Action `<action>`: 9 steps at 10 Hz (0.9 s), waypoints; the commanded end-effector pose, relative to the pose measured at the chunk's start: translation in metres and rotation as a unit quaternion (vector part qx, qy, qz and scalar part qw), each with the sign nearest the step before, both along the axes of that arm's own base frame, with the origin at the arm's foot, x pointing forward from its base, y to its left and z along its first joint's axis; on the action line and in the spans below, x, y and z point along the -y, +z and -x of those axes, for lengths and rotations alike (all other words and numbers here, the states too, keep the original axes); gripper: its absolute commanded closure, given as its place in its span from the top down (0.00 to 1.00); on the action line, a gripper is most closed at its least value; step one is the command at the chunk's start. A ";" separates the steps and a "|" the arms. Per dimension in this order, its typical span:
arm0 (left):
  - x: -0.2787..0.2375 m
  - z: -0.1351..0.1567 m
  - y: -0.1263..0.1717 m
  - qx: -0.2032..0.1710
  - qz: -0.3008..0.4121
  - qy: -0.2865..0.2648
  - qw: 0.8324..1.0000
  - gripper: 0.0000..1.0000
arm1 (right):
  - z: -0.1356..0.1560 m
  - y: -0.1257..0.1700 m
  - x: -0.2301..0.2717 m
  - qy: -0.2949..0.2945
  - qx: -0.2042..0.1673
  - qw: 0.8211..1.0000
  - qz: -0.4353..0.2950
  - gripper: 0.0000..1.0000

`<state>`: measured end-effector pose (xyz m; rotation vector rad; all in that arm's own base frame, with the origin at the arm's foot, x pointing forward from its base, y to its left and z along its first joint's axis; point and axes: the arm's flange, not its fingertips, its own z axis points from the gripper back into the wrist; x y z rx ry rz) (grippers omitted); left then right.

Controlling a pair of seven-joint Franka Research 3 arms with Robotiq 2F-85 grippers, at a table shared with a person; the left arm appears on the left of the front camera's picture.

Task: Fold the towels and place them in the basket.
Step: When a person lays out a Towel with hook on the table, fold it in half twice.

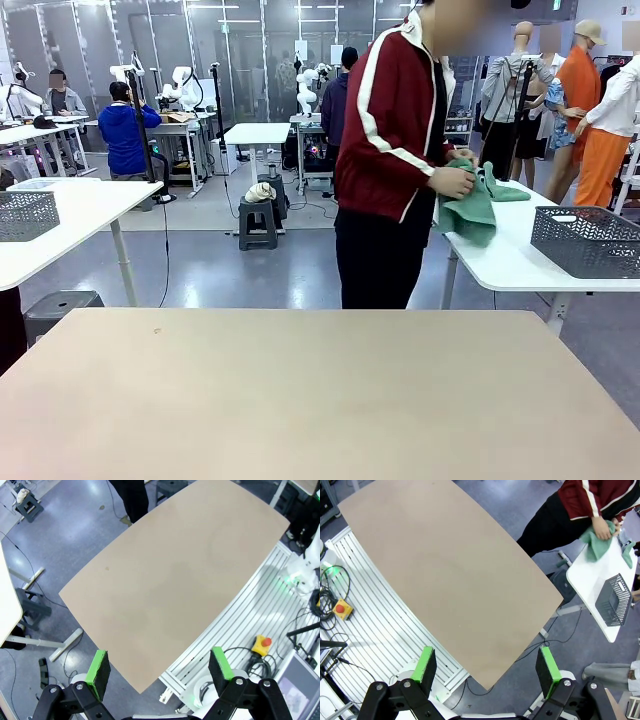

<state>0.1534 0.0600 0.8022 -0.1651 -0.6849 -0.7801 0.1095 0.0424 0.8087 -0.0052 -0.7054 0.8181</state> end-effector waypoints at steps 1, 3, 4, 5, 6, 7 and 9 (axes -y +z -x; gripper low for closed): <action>0.001 0.001 0.001 0.000 -0.001 0.000 1.000 1.00 | 0.009 -0.001 0.003 0.002 0.004 1.000 -0.001 1.00; 0.001 0.001 0.001 0.000 -0.001 0.000 1.000 1.00 | 0.009 -0.001 0.003 0.002 0.004 1.000 -0.001 1.00; 0.001 0.001 0.001 0.000 -0.001 0.000 1.000 1.00 | 0.009 -0.001 0.003 0.002 0.004 1.000 -0.001 1.00; 0.001 0.001 0.001 0.000 -0.001 0.000 1.000 1.00 | 0.009 -0.001 0.003 0.002 0.004 1.000 -0.001 1.00; 0.001 0.001 0.001 0.000 -0.001 0.000 1.000 1.00 | 0.009 -0.001 0.003 0.002 0.004 1.000 -0.001 1.00; 0.001 0.001 0.001 0.000 -0.001 0.000 1.000 1.00 | 0.009 -0.001 0.003 0.002 0.004 1.000 -0.001 1.00; 0.001 0.001 0.001 0.000 -0.001 0.000 1.000 1.00 | 0.009 -0.001 0.003 0.002 0.004 1.000 -0.001 1.00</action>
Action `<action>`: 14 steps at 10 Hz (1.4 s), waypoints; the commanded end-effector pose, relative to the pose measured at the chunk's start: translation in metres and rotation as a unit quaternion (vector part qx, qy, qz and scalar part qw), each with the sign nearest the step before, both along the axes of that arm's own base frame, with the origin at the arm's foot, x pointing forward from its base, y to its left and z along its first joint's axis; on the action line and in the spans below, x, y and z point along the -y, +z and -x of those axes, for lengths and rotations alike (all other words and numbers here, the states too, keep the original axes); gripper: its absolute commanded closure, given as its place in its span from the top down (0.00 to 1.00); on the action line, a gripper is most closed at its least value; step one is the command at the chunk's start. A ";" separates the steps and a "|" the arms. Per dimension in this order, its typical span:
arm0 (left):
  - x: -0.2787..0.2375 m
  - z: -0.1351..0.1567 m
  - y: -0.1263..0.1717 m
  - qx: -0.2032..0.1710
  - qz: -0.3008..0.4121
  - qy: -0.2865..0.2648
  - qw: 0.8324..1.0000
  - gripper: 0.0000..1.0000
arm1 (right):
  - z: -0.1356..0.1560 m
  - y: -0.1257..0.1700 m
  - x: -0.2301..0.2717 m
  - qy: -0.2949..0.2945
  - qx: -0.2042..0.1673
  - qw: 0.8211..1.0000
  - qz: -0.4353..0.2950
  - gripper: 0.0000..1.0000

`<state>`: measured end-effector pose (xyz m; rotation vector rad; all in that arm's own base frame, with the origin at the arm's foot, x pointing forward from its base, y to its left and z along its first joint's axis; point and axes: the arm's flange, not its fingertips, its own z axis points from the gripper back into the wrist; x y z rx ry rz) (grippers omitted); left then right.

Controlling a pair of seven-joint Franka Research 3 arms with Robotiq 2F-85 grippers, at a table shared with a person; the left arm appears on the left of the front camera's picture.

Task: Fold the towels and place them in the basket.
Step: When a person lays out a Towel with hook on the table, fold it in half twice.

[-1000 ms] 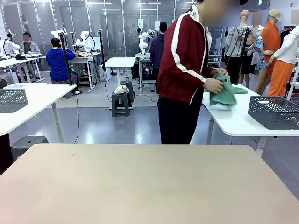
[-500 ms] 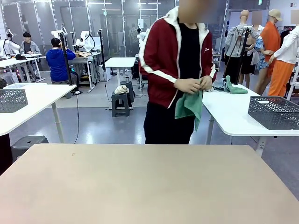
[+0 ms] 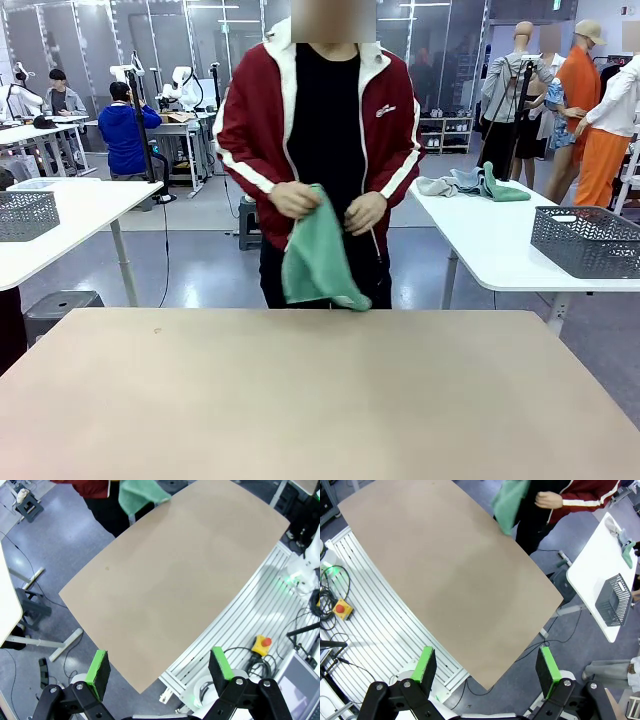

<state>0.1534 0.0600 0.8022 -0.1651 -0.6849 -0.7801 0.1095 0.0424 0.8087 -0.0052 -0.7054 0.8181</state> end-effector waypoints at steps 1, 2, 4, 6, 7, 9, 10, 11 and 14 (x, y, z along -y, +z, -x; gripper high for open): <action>0.001 0.001 0.001 0.000 -0.001 0.000 1.000 1.00 | 0.009 -0.001 0.003 0.002 0.004 1.000 -0.001 1.00; 0.001 0.001 0.001 0.000 -0.001 0.000 1.000 1.00 | 0.009 -0.001 0.003 0.002 0.004 1.000 -0.001 1.00; 0.001 0.001 0.001 0.000 -0.001 0.000 1.000 1.00 | 0.009 -0.001 0.003 0.002 0.004 1.000 -0.001 1.00; 0.001 0.001 0.001 0.000 -0.001 0.000 1.000 1.00 | 0.009 -0.001 0.003 0.002 0.004 1.000 -0.001 1.00; 0.001 0.001 0.001 0.000 -0.001 0.000 1.000 1.00 | 0.009 -0.001 0.003 0.002 0.004 1.000 -0.001 1.00; 0.001 0.001 0.001 0.000 -0.001 0.000 1.000 1.00 | 0.009 -0.001 0.003 0.002 0.004 1.000 -0.001 1.00; 0.001 0.001 0.001 0.000 -0.001 0.000 1.000 1.00 | 0.009 -0.001 0.003 0.002 0.004 1.000 -0.001 1.00; 0.001 0.001 0.001 0.000 -0.001 0.000 1.000 1.00 | 0.009 -0.001 0.003 0.002 0.004 1.000 -0.001 1.00; 0.001 0.001 0.001 0.000 -0.001 0.000 1.000 1.00 | 0.009 -0.001 0.003 0.002 0.004 1.000 -0.001 1.00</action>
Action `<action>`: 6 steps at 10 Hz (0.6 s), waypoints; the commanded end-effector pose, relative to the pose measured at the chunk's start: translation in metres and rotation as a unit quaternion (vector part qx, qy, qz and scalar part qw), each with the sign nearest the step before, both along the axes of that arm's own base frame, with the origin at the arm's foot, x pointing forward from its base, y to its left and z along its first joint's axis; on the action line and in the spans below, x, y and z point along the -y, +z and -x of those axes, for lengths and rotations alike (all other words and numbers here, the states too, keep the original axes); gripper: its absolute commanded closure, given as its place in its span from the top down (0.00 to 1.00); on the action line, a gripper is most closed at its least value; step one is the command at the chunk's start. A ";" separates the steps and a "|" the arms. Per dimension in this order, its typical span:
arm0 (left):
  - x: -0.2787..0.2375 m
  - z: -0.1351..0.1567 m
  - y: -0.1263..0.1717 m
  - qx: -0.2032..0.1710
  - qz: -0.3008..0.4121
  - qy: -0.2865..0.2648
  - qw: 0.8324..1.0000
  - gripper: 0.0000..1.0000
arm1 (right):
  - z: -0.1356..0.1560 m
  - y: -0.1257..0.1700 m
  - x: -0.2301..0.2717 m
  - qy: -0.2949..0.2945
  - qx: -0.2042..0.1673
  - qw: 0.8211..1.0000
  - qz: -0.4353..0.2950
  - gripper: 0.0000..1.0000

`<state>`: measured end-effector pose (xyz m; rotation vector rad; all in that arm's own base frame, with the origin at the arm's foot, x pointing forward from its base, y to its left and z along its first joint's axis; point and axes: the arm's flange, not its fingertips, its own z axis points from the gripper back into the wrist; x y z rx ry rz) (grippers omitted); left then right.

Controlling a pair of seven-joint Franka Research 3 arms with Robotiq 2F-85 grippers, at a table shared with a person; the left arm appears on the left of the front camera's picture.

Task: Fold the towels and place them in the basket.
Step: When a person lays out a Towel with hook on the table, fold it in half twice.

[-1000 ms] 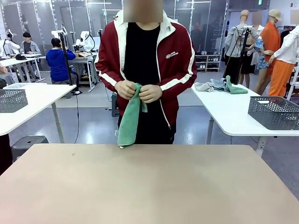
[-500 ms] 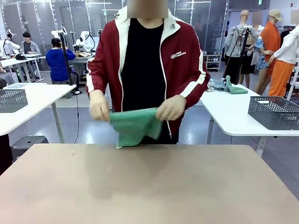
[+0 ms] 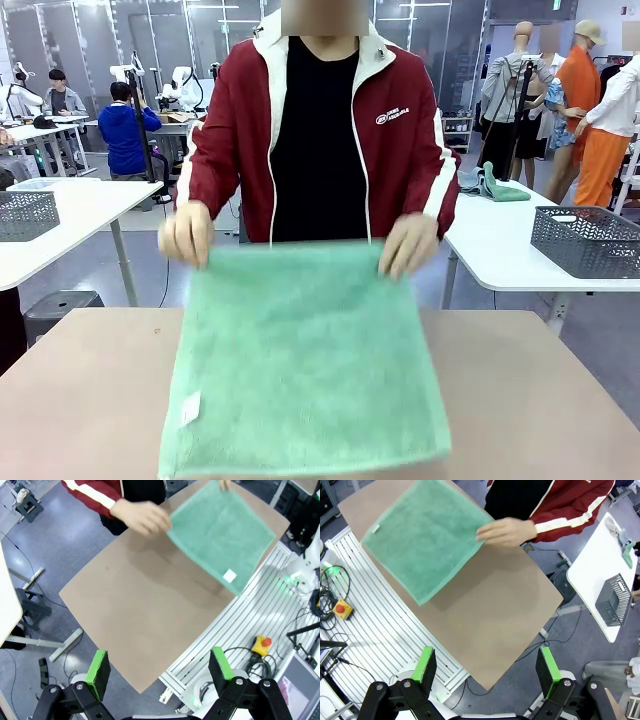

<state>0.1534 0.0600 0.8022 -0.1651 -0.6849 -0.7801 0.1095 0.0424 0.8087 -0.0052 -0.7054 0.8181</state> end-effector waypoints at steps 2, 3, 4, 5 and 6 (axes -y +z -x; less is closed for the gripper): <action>0.001 0.001 0.001 0.000 -0.001 0.000 1.000 1.00 | 0.009 -0.001 0.003 0.002 0.004 1.000 -0.001 1.00; 0.001 0.001 0.001 0.000 -0.001 0.000 1.000 1.00 | 0.009 -0.001 0.003 0.002 0.004 1.000 -0.001 1.00; 0.001 0.001 0.001 0.000 -0.001 0.000 1.000 1.00 | 0.009 -0.001 0.003 0.002 0.004 1.000 -0.001 1.00; 0.001 0.001 0.001 0.000 -0.001 0.000 1.000 1.00 | 0.009 -0.001 0.003 0.002 0.004 1.000 -0.001 1.00; 0.001 0.001 0.001 0.000 -0.001 0.000 1.000 1.00 | 0.009 -0.001 0.003 0.002 0.004 1.000 -0.001 1.00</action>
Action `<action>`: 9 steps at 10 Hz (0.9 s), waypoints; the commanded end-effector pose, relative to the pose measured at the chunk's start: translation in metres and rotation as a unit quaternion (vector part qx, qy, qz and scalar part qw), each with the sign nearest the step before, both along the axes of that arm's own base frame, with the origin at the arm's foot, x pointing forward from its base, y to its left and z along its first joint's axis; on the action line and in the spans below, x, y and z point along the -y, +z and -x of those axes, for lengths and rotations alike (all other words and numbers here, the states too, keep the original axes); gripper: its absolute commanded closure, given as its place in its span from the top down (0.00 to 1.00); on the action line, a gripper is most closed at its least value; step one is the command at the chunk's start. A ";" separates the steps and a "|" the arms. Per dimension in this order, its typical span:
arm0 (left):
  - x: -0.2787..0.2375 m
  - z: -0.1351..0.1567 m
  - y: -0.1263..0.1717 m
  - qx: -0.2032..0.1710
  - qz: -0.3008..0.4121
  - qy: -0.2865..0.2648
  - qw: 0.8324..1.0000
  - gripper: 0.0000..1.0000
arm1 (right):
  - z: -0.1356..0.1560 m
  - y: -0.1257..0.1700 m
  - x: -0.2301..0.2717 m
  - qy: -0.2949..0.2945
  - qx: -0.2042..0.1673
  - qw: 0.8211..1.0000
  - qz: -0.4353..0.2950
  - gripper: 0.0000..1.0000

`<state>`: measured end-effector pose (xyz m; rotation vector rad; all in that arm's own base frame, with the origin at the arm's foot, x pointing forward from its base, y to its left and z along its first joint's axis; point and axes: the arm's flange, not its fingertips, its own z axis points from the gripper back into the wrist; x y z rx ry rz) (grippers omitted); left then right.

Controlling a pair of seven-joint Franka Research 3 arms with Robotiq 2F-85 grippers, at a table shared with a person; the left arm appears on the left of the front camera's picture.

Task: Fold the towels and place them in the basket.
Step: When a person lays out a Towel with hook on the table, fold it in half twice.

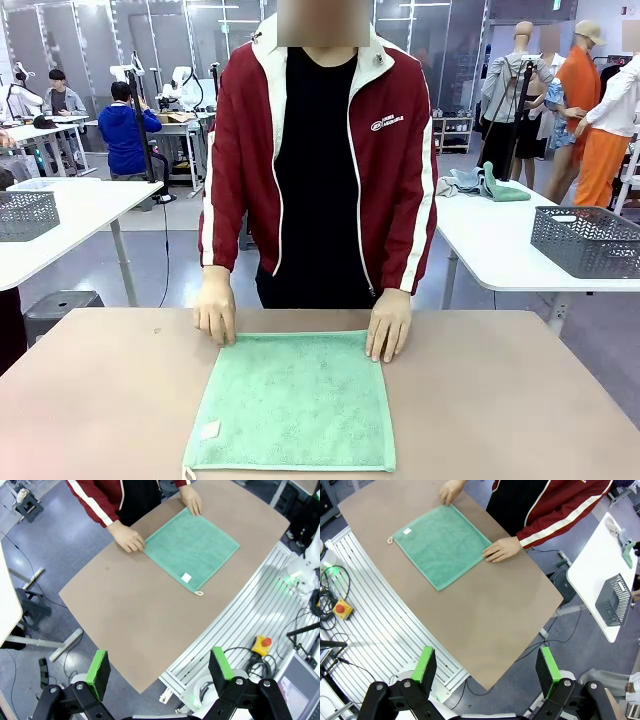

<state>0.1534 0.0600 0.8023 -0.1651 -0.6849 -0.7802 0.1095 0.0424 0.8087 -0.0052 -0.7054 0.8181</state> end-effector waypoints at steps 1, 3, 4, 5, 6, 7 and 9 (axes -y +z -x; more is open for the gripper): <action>0.001 0.001 0.001 0.000 -0.001 0.000 1.000 1.00 | 0.009 -0.001 0.003 0.002 0.004 1.000 -0.001 1.00; 0.001 0.001 0.001 0.000 -0.001 0.000 1.000 1.00 | 0.009 -0.001 0.003 0.002 0.004 1.000 -0.001 1.00; 0.001 0.001 0.001 0.000 -0.001 0.000 1.000 1.00 | 0.009 -0.001 0.003 0.002 0.004 1.000 -0.001 1.00; 0.001 0.001 0.001 0.000 -0.001 0.000 1.000 1.00 | 0.009 -0.001 0.003 0.002 0.004 1.000 -0.001 1.00; 0.001 0.001 0.001 0.000 -0.001 0.000 1.000 1.00 | 0.009 -0.001 0.003 0.002 0.004 1.000 -0.001 1.00; 0.001 0.001 0.001 0.000 -0.001 0.000 1.000 1.00 | 0.009 -0.001 0.003 0.002 0.004 1.000 -0.001 1.00; 0.001 0.001 0.001 0.000 -0.001 0.000 1.000 1.00 | 0.009 -0.001 0.003 0.002 0.004 1.000 -0.001 1.00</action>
